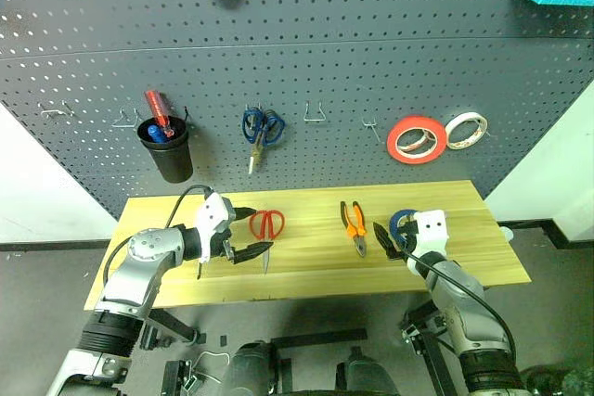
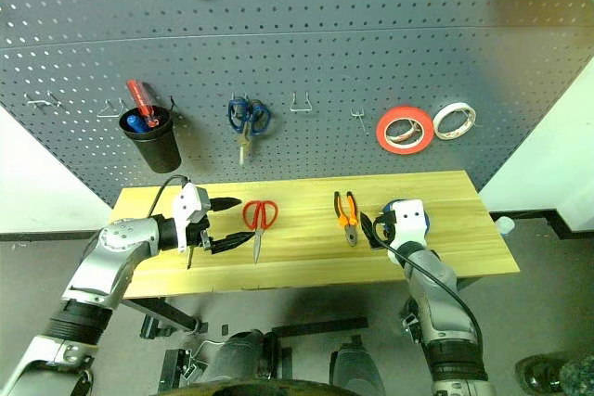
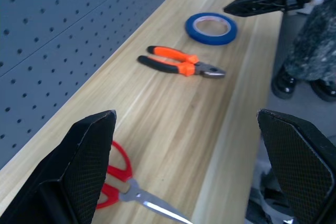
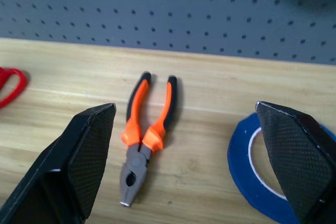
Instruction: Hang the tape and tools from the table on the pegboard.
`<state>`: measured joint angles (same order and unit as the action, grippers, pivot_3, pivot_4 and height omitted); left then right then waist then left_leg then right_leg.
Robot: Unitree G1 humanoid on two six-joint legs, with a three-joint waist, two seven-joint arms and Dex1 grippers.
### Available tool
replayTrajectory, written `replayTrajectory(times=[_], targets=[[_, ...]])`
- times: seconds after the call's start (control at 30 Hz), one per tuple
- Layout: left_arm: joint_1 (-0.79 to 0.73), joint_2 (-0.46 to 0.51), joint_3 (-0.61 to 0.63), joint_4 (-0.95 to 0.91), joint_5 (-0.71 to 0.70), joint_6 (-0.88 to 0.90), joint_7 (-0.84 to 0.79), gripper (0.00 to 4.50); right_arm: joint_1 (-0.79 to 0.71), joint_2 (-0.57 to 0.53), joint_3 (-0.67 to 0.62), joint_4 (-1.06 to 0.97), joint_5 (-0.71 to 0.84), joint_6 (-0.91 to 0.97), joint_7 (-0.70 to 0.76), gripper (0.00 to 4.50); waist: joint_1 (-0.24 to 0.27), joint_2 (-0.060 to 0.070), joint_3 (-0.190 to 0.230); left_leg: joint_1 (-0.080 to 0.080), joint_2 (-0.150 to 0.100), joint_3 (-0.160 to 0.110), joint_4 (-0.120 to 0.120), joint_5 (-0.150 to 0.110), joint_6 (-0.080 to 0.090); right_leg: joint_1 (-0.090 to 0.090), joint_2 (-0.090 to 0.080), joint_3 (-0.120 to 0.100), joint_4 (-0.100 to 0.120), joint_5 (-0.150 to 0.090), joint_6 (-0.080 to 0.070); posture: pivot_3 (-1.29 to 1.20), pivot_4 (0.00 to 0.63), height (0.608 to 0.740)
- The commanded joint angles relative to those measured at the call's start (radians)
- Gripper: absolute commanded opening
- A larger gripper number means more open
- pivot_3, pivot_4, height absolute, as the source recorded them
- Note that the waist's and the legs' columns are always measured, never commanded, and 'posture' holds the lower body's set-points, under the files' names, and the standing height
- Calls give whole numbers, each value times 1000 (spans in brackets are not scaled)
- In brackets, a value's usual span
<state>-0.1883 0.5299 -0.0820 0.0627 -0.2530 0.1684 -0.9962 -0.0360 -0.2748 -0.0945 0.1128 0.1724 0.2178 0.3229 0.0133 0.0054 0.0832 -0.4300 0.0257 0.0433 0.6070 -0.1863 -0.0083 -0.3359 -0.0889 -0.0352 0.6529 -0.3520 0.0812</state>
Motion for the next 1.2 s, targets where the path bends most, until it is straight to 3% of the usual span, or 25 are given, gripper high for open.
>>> replayTrajectory(times=[0.03, 0.17, 0.4, 0.5, 0.57, 0.73, 0.9, 1.03, 1.2], targets=[[50, 19, 63, -93, -46, 13, 20, 4469, 3, -41, -34, -152, 53, 35, 46, 4500, -1, 1, 1, -1, 0, 1, 0, 0, 0, 0, 0, 0, 0, 1, 1, 86, 86, 714], [102, 53, 85, -117, -62, 23, 6, 4469, 42, -103, -57, -291, 125, 114, 119, 4500, 0, 1, 2, -4, 1, 3, 0, -1, 2, -3, 1, 2, 2, 1, 5, 80, 75, 714], [43, 37, 60, -54, -50, 2, -3, 4469, -2, -132, -69, -228, 95, 115, 101, 4500, -1, -3, 8, 3, 1, 4, 3, -3, -2, -1, 0, 2, 1, -1, 1, 65, 83, 714], [6, 10, 48, -25, -41, -9, 6, 4469, -31, -120, -69, -179, 85, 97, 82, 4500, -1, -4, 14, 2, 1, 4, 2, -3, -2, -1, -1, 3, 1, -1, 1, 65, 102, 714], [-38, -29, 40, 3, -38, -2, 26, 4469, -61, -108, -65, -108, 63, 69, 61, 4500, -1, -5, 23, 2, 1, 5, 2, -3, -1, -2, -1, 3, 1, -1, 1, 59, 153, 714], [-57, -24, -14, -67, -45, 50, -20, 4469, -104, -102, -47, 25, -4, 2, 20, 4500, -5, -9, 98, 1, 3, 5, 3, -2, 2, -2, -1, 3, 1, 0, 0, 50, 279, 714], [-51, -30, -25, -154, -69, 121, 2, 4469, -138, -125, -22, 160, -47, -52, 56, 4500, -7, -11, 173, -15, 2, 6, 6, -2, 5, -12, -1, 3, 2, 1, 3, 63, 373, 714], [50, -27, -18, -308, -102, 194, 45, 4469, -148, -129, -30, 217, -62, -86, 52, 4500, -12, -10, 222, -23, 2, 7, 9, -2, 6, -21, -1, 3, 8, 2, 5, 69, 405, 714], [146, 0, 1, -412, -132, 255, 71, 4469, -164, -146, -24, 254, -74, -113, 63, 4500, -16, -10, 264, -23, 3, 7, 10, -1, 4, -22, -1, 2, 13, 1, 7, 79, 417, 714]])
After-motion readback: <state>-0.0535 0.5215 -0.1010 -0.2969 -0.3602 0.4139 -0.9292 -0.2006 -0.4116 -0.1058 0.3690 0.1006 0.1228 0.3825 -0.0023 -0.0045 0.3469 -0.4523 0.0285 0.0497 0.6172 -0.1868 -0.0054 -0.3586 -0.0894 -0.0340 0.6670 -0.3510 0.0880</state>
